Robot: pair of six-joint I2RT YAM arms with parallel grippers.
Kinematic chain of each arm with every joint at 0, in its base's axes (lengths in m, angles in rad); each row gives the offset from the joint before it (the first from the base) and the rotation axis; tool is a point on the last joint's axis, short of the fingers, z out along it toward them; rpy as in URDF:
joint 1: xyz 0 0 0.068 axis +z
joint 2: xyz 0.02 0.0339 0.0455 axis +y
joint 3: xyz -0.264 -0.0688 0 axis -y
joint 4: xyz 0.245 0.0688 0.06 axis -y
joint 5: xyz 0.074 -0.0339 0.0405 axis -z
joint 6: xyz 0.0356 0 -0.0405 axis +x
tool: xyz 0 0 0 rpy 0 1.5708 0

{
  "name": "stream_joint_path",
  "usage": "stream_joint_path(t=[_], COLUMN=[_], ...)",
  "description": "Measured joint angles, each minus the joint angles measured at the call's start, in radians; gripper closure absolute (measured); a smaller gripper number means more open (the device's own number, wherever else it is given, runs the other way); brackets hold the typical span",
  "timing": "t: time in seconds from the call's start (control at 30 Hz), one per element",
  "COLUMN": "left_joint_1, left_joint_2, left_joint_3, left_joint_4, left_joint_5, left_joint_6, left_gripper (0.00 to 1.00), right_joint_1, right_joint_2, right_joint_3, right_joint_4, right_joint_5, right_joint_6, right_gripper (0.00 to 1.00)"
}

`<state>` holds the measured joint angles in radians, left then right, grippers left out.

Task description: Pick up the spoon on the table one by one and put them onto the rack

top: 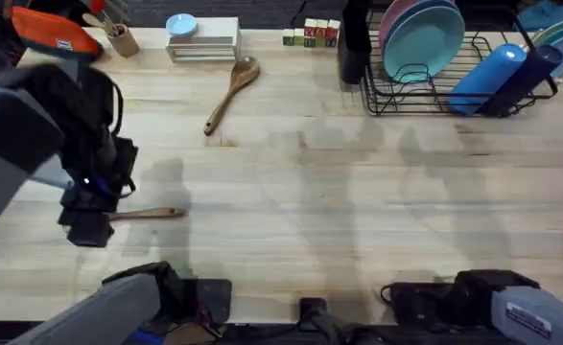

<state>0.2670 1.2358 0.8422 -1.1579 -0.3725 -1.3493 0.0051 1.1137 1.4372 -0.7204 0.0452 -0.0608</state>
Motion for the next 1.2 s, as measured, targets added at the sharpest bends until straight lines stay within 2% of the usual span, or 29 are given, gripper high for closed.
stream_joint_path(t=[0.23,0.4,0.57,0.73,0.8,0.9,1.07,1.2], left_joint_1=[0.072,0.162,0.245,0.268,0.268,0.273,0.276,0.276], left_joint_2=[0.000,0.000,0.000,-0.017,-0.031,-0.038,-0.038,-0.038], left_joint_3=[-0.099,-0.153,-0.214,-0.241,-0.255,-0.266,-0.269,-0.268], left_joint_4=[0.147,0.241,0.329,0.382,0.390,0.415,0.434,0.448], left_joint_5=[0.036,0.042,0.083,0.085,0.072,0.057,0.058,0.062], left_joint_6=[0.071,0.130,0.183,0.216,0.221,0.233,0.236,0.234], left_gripper=[0.010,0.010,0.004,0.040,0.131,0.440,0.667,0.920], right_joint_1=[0.000,0.000,0.000,0.000,0.000,0.000,0.000,0.000], right_joint_2=[0.000,0.000,0.000,0.000,0.000,0.000,0.000,0.000], right_joint_3=[0.000,0.000,0.000,0.000,0.000,0.000,0.000,0.000], right_joint_4=[0.000,0.000,0.000,0.000,0.000,-0.001,0.000,-0.001], right_joint_5=[0.000,0.000,0.000,0.000,0.000,0.000,0.000,0.000], right_joint_6=[0.000,0.000,0.000,0.000,0.000,0.000,0.000,0.000], right_gripper=[0.005,0.007,0.005,0.005,0.005,0.005,0.005,0.005])
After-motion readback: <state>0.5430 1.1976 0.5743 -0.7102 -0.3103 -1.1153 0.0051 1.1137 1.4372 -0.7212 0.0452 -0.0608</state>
